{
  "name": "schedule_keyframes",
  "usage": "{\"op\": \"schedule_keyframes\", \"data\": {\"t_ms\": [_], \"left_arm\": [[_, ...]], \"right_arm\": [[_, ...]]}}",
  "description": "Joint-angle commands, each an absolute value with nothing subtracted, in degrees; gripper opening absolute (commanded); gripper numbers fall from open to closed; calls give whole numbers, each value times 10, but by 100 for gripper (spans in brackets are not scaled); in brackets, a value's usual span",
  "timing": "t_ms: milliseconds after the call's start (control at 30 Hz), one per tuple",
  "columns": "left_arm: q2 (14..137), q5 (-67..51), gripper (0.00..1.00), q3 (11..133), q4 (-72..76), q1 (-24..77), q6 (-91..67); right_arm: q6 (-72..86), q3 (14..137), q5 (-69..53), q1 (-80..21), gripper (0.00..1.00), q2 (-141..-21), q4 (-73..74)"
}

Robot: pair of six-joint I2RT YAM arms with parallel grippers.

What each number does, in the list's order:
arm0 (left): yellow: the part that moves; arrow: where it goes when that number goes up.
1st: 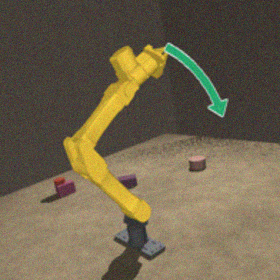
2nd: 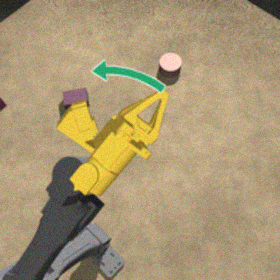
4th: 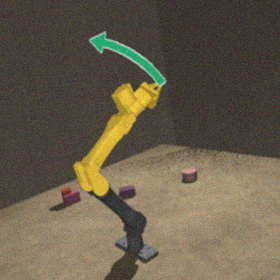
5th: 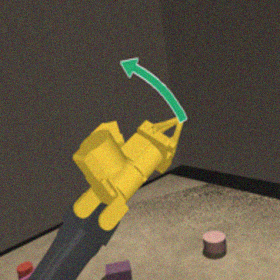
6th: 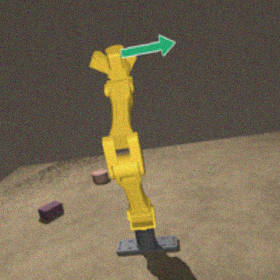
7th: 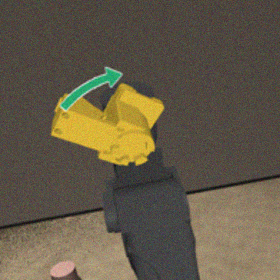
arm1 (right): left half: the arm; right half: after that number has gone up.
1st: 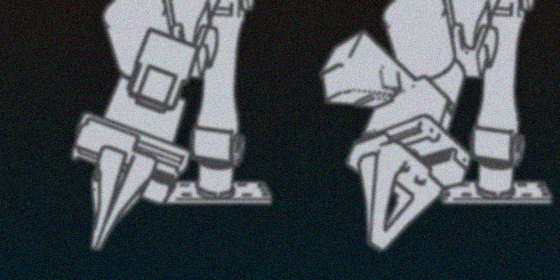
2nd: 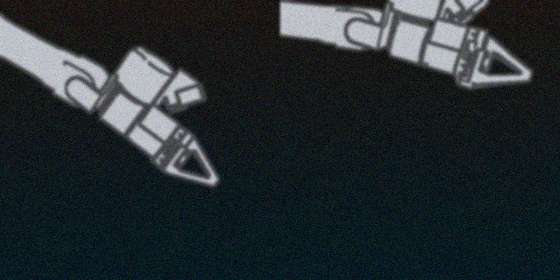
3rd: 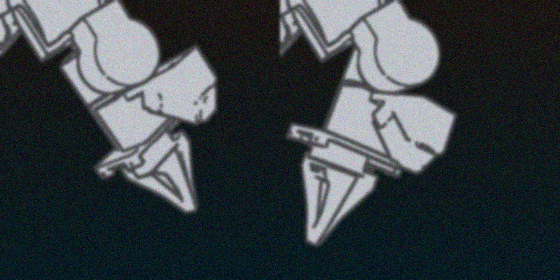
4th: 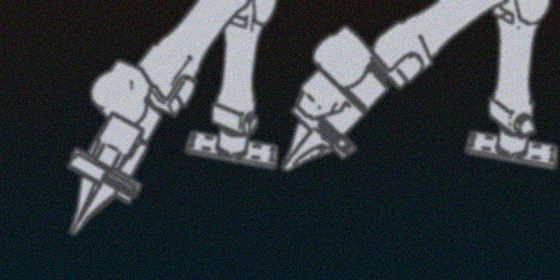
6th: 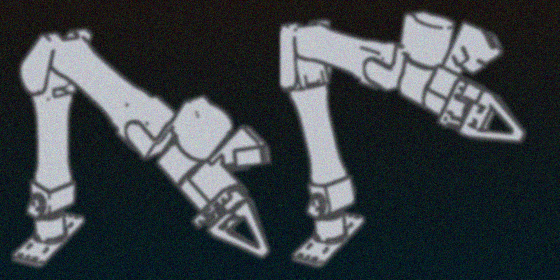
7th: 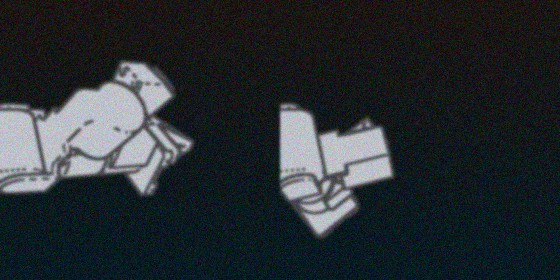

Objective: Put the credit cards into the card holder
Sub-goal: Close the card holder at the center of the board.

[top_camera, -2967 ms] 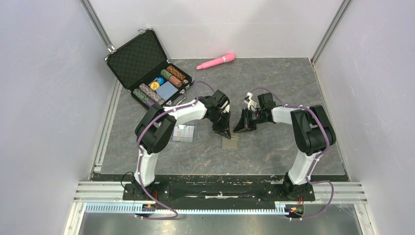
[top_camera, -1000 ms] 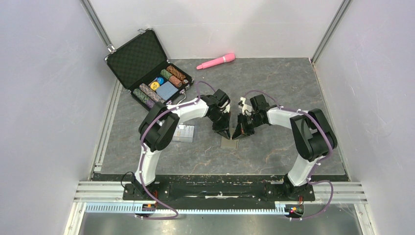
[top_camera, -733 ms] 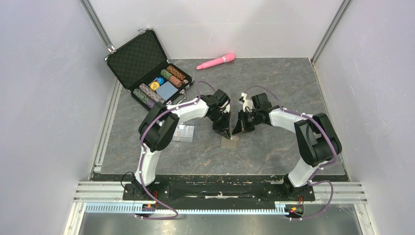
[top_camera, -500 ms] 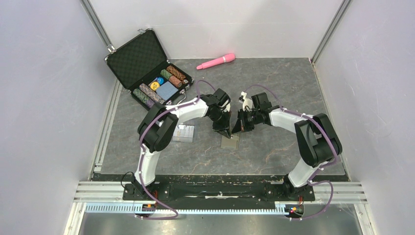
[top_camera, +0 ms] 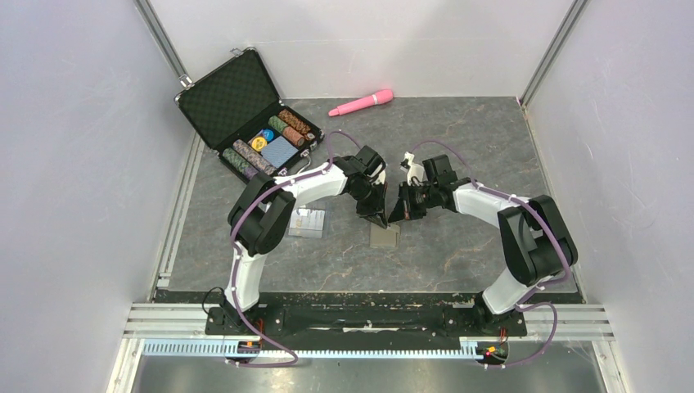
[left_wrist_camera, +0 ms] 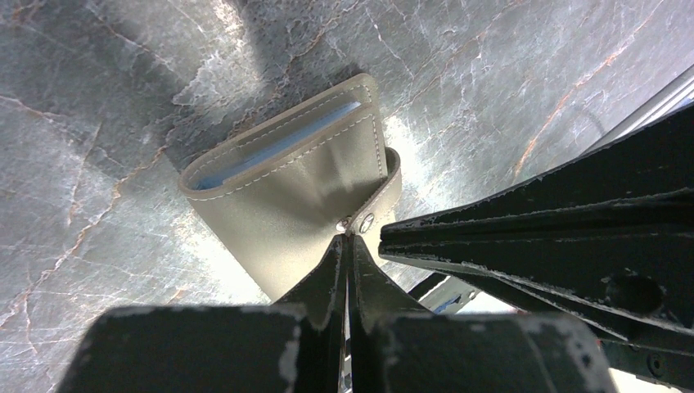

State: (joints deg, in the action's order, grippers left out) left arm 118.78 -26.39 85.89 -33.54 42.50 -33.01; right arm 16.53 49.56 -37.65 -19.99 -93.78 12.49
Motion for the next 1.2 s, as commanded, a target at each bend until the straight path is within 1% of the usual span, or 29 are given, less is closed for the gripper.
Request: {"op": "schedule_keyframes", "data": {"t_ms": [0,833,1167], "left_arm": [[1168,-246,2,867,-327,423,-334],[1164,-210,2,851,-363,423,-318],[1150,-222,2,854,-363,423,-313]], "right_arm": [[152,490,-386,-199,0,-938,108],[162,500,-391,-215,0,-978,90],[193,532,-352,-214,0,-989,74]]}}
